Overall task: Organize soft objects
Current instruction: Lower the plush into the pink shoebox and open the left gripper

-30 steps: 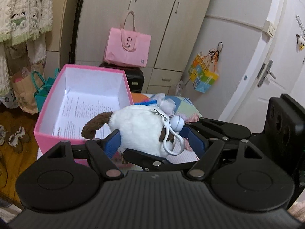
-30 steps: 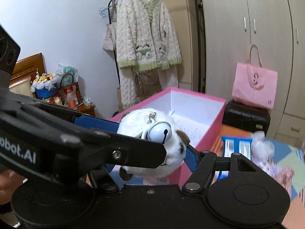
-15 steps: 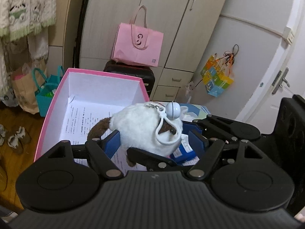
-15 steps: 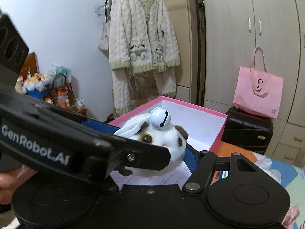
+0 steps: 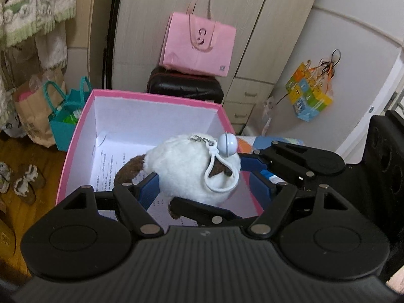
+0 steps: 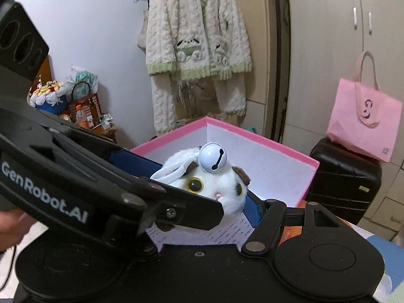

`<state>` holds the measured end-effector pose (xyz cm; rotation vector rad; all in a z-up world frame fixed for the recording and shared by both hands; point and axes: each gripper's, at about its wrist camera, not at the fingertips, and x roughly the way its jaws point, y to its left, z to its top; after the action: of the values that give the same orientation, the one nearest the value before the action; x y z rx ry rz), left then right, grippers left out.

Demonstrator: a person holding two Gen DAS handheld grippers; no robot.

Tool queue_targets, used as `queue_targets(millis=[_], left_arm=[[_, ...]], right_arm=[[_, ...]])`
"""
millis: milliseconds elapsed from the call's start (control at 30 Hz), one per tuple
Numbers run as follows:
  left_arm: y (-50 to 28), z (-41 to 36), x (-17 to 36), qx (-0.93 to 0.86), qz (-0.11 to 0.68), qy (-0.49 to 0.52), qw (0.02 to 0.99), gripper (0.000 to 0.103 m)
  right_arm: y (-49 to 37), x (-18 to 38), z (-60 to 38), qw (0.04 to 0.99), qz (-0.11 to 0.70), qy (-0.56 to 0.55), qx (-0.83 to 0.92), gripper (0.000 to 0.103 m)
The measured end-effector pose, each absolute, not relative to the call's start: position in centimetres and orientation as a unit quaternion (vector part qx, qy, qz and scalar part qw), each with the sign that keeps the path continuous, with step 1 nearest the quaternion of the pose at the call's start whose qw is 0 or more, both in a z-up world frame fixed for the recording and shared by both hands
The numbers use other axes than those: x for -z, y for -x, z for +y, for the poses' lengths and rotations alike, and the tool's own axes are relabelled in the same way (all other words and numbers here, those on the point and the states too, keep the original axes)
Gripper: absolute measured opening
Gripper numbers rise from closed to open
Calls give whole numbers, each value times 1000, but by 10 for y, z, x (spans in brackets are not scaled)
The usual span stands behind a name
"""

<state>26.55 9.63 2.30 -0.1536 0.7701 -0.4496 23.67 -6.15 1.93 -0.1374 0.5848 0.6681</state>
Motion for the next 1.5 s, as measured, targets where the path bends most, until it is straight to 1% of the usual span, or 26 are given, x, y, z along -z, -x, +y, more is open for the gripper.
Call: queue_targets(millis=[233,333,433,633,767,933,1133,1367,1500], left_arm=[[-303,100,-1,206,432,121,870,75],[-316,104,9,203,453,167,852,75],[-325,107,18,199,467,201,838,74],[-330,94,20,185,478,177,840,74],[-323,92,14,174,464,154,854,74],[-303,97,-7,173,421,130,881,75],[-271,104,-27,177,384,106,900,76],[-231,100,-41,181,363,54,913,76],[-213,97,-49,192,360,44,912,76]], right_arm=[[-265,-9,-50,887,331,86,-312,74],[-272,-8,-48,886,343,85,-300,75],[-275,-5,-43,882,349,112,-295,75],[-275,-3,-43,883,343,143,-286,75],[-270,-3,-42,887,335,152,-280,76],[-256,-11,-44,898,321,161,-255,77],[-233,-24,-54,907,314,125,-250,77],[-196,-33,-51,913,303,131,-242,77],[-177,-40,-51,914,297,137,-240,77]])
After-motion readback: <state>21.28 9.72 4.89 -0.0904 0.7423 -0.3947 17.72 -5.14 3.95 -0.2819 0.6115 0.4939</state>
